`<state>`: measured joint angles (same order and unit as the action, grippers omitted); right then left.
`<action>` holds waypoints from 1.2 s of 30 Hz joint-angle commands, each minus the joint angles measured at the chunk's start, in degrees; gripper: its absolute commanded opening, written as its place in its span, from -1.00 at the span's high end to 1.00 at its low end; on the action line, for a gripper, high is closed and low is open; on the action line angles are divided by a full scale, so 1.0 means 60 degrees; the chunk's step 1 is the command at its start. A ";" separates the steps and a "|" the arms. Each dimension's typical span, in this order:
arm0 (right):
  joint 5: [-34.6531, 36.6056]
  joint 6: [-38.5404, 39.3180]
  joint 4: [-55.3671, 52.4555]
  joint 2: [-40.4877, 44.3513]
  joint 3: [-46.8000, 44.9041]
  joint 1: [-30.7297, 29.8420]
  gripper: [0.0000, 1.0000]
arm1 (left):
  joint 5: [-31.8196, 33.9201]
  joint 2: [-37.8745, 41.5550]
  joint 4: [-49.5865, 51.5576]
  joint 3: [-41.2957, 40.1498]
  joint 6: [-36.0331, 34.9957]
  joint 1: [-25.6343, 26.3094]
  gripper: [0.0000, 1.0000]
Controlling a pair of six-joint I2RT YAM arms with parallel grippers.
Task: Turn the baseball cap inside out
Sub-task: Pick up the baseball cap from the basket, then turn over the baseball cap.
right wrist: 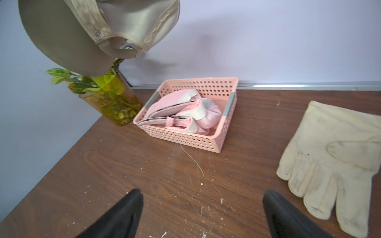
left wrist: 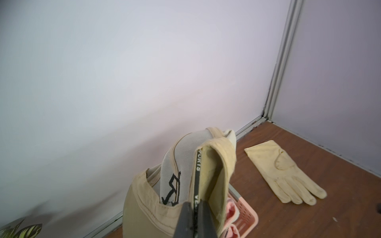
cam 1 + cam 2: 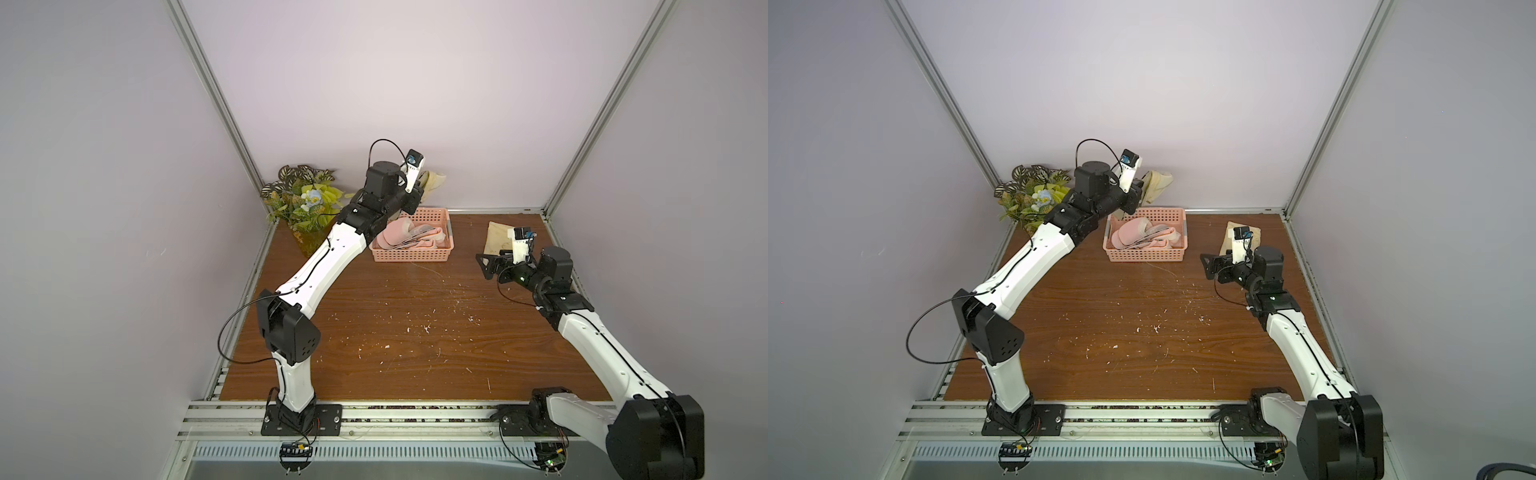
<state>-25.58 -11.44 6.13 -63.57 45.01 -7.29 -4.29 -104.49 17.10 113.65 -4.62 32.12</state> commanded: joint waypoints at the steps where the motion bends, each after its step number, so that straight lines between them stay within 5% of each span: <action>1: -0.1187 -0.0056 0.0519 0.0443 0.0393 -0.0247 -0.91 | -0.1431 0.0540 0.0998 -0.0042 0.0907 0.0139 1.00; 7: -0.1262 0.0492 0.0770 0.1092 0.0364 -0.0952 -0.90 | -0.3432 0.1914 0.1093 -0.1927 0.2475 0.0276 1.00; 18: -0.0599 0.1385 0.0152 0.1218 0.0248 -0.2333 -0.97 | -0.4033 0.3691 -0.0040 -0.5940 0.3620 0.1048 1.00; 28: -0.0539 0.1817 -0.0282 0.0294 0.0021 -0.2737 -0.88 | -0.4699 0.3912 -0.0741 -0.6984 0.3787 0.1083 1.00; 33: -0.1239 0.1834 -0.0428 -0.0102 -0.0147 -0.2769 -0.61 | -0.4689 0.3883 -0.0878 -0.7067 0.3767 0.1089 1.00; 36: -0.1676 0.1779 -0.0521 -0.0294 -0.0080 -0.2810 -0.07 | -0.4707 0.3865 -0.1118 -0.7189 0.3854 0.1092 1.00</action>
<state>-31.97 -1.52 3.79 -64.69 44.53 -23.68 -30.81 -82.94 14.68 70.89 17.80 38.22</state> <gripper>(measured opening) 0.611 0.051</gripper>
